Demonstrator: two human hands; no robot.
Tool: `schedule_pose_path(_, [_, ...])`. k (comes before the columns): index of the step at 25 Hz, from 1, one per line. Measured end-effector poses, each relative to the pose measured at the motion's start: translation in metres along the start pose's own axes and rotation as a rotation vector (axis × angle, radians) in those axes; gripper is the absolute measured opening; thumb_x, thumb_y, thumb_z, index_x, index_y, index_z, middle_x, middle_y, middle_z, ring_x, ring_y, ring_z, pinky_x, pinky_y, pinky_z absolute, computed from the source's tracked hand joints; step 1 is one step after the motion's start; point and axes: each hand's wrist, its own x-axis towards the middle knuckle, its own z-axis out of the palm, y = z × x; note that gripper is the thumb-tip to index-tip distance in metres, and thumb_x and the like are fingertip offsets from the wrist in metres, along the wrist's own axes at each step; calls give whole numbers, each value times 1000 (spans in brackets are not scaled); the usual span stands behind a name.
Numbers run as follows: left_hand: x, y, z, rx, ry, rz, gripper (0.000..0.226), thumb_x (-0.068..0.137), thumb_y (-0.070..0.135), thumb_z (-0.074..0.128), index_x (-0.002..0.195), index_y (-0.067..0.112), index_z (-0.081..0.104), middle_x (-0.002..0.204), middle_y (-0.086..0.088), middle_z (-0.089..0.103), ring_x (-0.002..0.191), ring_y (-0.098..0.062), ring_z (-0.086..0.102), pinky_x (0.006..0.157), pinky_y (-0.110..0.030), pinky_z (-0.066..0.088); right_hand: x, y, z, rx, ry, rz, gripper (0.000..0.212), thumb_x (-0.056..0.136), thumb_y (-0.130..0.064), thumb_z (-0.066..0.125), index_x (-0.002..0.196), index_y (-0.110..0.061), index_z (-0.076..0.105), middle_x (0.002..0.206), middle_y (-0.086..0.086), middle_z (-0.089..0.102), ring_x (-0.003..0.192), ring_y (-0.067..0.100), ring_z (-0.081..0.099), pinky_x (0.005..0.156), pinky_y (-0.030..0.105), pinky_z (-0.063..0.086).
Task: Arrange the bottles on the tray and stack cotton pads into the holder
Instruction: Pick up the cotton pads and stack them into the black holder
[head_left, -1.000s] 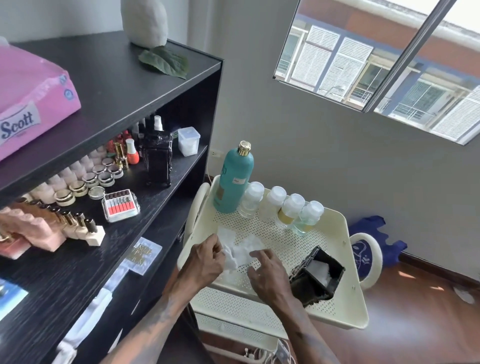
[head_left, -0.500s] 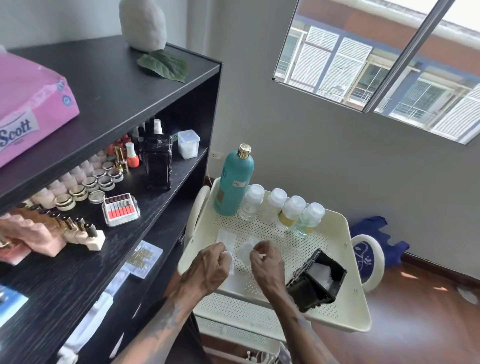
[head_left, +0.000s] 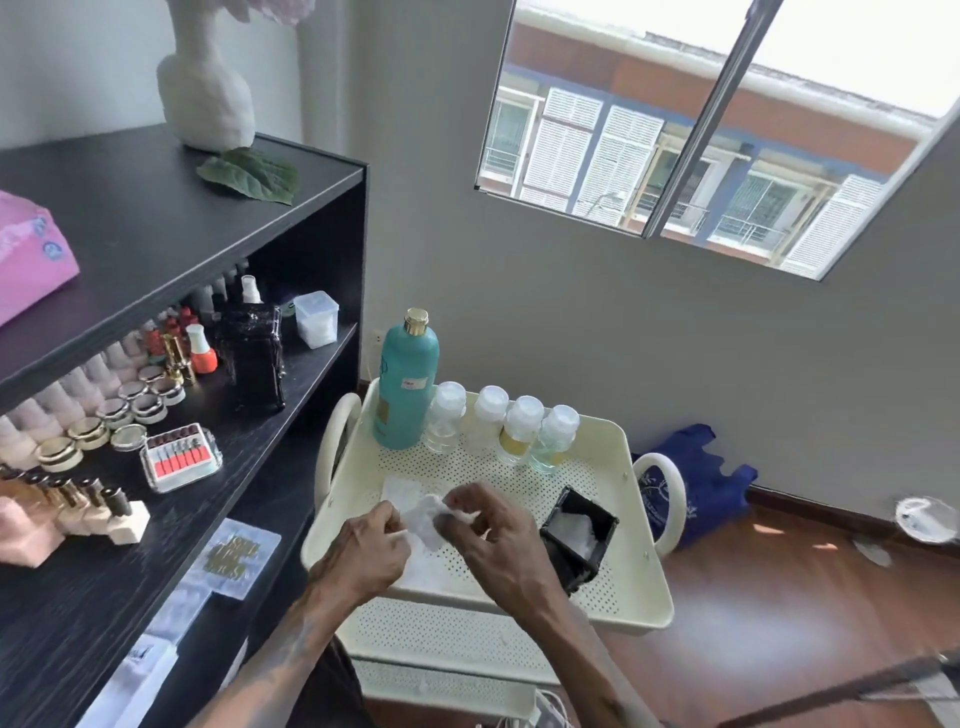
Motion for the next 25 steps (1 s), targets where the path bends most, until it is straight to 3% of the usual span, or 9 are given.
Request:
schedule_pose_path(3, [0, -2, 2, -11, 8, 10, 12, 83, 25, 58, 74, 31, 51, 79, 5, 66, 73, -16, 61, 66, -34, 51, -26, -2, -45, -2, -3, -18, 4, 88, -30, 70, 90, -26, 70, 87, -11, 66, 64, 0, 51, 59, 18, 43])
schedule_pose_path(6, [0, -4, 3, -6, 4, 26, 9, 84, 27, 60, 77, 30, 56, 90, 6, 70, 82, -17, 65, 76, -37, 55, -35, 9, -95, -74, 34, 94, 6, 89, -21, 69, 93, -23, 72, 72, -16, 66, 54, -2, 53, 54, 15, 42])
schedule_pose_path(9, [1, -5, 3, 3, 2, 37, 8, 85, 28, 60, 77, 29, 58, 91, 7, 70, 81, -15, 65, 75, -37, 55, -32, 17, -125, -301, 337, 41, 4, 90, -18, 67, 92, -20, 71, 80, -9, 67, 49, -3, 50, 55, 16, 41])
schedule_pose_path(11, [0, -4, 3, 8, 5, 32, 8, 84, 28, 60, 77, 28, 58, 86, 6, 70, 78, -13, 64, 74, -37, 55, -31, 19, -127, -469, 576, -97, 2, 90, -18, 67, 88, -18, 67, 81, -6, 67, 56, 3, 54, 58, 27, 46])
schedule_pose_path(12, [0, -3, 2, 12, 9, 28, 8, 85, 28, 59, 77, 27, 58, 83, 6, 69, 77, -13, 64, 74, -37, 55, -30, 21, -123, -543, 616, -147, 3, 90, -18, 67, 87, -17, 66, 81, -4, 66, 58, 11, 57, 56, 31, 47])
schedule_pose_path(15, [-1, -3, 2, 18, 11, 23, 7, 85, 28, 59, 78, 27, 58, 80, 7, 68, 75, -13, 63, 71, -36, 55, -33, 39, -101, -727, 483, -147, 9, 94, -21, 62, 86, -17, 63, 77, -4, 65, 54, 17, 56, 46, 32, 47])
schedule_pose_path(19, [-2, -3, 2, 22, 9, 21, 6, 86, 28, 59, 80, 28, 58, 81, 7, 68, 75, -12, 64, 70, -36, 55, -31, 55, -94, -778, 120, 12, 28, 99, -42, 47, 91, -23, 66, 82, -6, 72, 68, 17, 60, 60, 34, 50])
schedule_pose_path(23, [0, -1, 3, 25, 10, 31, 6, 86, 28, 59, 80, 27, 58, 81, 6, 67, 74, -11, 63, 69, -36, 55, -19, 52, -99, -842, -115, 168, 71, 95, -67, 18, 93, -18, 69, 76, 3, 70, 70, 22, 63, 67, 35, 53])
schedule_pose_path(25, [0, -1, 2, 24, 10, 31, 6, 86, 28, 58, 80, 27, 58, 81, 6, 68, 73, -11, 64, 69, -36, 55, -16, 50, -98, -872, -170, 180, 76, 94, -68, 15, 97, -16, 71, 78, 6, 71, 72, 23, 64, 69, 34, 52])
